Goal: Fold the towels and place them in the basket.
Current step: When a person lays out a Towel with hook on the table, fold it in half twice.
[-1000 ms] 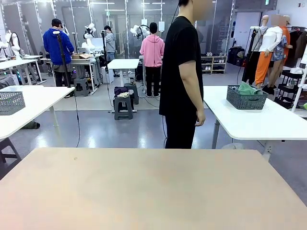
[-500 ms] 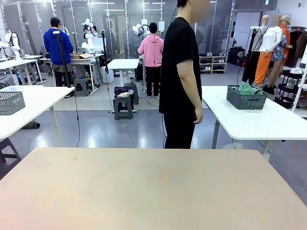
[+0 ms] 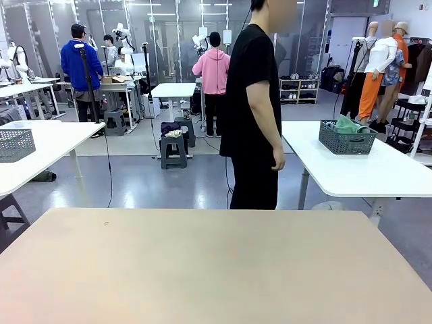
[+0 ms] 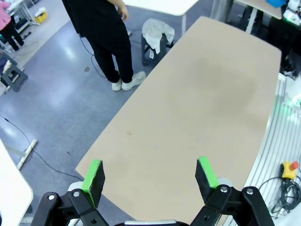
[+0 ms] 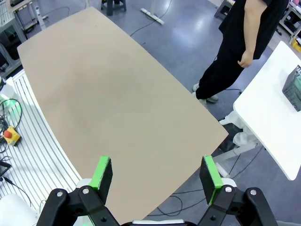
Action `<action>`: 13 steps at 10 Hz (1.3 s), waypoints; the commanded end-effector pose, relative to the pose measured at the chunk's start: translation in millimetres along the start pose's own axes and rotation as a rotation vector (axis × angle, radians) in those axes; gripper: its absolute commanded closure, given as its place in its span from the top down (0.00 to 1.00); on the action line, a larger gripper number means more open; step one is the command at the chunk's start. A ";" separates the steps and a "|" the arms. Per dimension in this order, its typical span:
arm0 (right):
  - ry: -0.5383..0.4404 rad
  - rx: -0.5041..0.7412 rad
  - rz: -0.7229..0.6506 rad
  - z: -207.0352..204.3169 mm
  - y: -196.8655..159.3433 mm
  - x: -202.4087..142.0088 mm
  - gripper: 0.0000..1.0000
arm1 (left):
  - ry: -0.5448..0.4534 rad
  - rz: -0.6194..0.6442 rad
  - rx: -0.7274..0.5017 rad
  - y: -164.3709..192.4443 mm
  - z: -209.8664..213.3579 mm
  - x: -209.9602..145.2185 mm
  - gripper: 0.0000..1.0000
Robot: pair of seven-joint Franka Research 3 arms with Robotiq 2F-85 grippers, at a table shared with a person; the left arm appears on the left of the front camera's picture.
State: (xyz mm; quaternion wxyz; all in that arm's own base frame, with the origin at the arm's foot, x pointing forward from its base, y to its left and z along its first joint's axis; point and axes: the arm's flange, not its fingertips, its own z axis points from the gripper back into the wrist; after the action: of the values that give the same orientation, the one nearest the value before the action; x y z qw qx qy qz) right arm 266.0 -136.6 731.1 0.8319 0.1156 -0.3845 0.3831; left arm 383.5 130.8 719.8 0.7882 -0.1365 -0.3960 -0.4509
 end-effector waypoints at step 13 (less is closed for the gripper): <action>0.044 0.025 0.011 19.3 3.3 12.4 0.94 | 0.138 0.020 -0.067 -57.7 -30.1 97.2 0.98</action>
State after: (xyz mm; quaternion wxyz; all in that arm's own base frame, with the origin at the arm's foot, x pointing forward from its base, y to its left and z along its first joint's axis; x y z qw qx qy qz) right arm 258.8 -136.0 753.8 0.8382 0.1136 -0.3590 0.3944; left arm 383.4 31.4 759.3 0.8046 -0.1360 -0.3359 -0.4705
